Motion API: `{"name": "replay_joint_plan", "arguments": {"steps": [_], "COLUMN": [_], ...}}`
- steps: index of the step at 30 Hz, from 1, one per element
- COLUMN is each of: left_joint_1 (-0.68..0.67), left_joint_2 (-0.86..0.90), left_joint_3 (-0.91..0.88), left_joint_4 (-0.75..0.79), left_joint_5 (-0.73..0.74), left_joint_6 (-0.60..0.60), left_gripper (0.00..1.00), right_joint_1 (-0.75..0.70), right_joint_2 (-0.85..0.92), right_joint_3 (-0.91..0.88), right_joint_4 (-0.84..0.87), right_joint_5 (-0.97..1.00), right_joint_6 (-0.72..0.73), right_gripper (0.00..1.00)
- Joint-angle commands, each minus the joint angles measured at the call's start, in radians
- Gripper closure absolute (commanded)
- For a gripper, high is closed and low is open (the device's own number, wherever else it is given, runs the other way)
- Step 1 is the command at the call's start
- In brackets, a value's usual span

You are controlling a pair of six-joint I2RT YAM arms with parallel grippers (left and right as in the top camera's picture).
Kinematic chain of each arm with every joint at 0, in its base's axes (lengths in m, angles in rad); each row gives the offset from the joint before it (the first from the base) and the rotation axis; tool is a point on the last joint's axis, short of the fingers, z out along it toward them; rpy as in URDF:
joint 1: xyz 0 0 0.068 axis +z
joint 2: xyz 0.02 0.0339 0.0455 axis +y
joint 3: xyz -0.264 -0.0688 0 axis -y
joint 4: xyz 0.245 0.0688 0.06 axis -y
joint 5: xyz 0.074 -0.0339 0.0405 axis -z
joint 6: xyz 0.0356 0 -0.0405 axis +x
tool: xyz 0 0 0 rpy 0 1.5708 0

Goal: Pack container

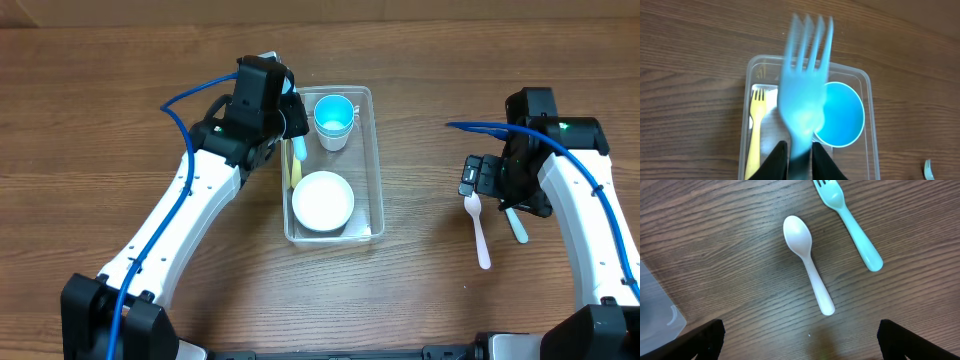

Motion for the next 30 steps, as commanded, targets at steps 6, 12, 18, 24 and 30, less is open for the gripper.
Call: {"name": "replay_joint_plan", "arguments": {"steps": [6, 12, 18, 24, 30], "left_joint_1": [-0.003, 0.12, 0.465, 0.515, 0.515], "left_joint_2": [0.102, -0.055, -0.164, -0.163, -0.163], "left_joint_3": [0.036, 0.102, 0.102, 0.102, 0.102], "left_joint_4": [0.026, -0.143, -0.408, -0.453, -0.453], "left_joint_5": [-0.025, -0.03, -0.028, -0.028, -0.028], "left_joint_6": [0.029, 0.074, 0.107, 0.107, 0.107], "left_gripper": [0.65, 0.27, 0.0, 0.0, 0.0], "right_joint_1": [-0.004, -0.004, -0.004, -0.004, -0.004], "right_joint_2": [-0.008, -0.008, -0.008, -0.008, -0.008], "right_joint_3": [0.002, 0.002, 0.002, 0.002, 0.002], "right_joint_4": [0.003, 0.003, 0.003, 0.003, 0.003], "right_joint_5": [0.007, 0.006, 0.006, 0.007, 0.007], "right_joint_6": [-0.002, -0.002, -0.002, -0.002, -0.002], "right_gripper": [0.0, 0.0, 0.0, 0.0, 0.0]}}
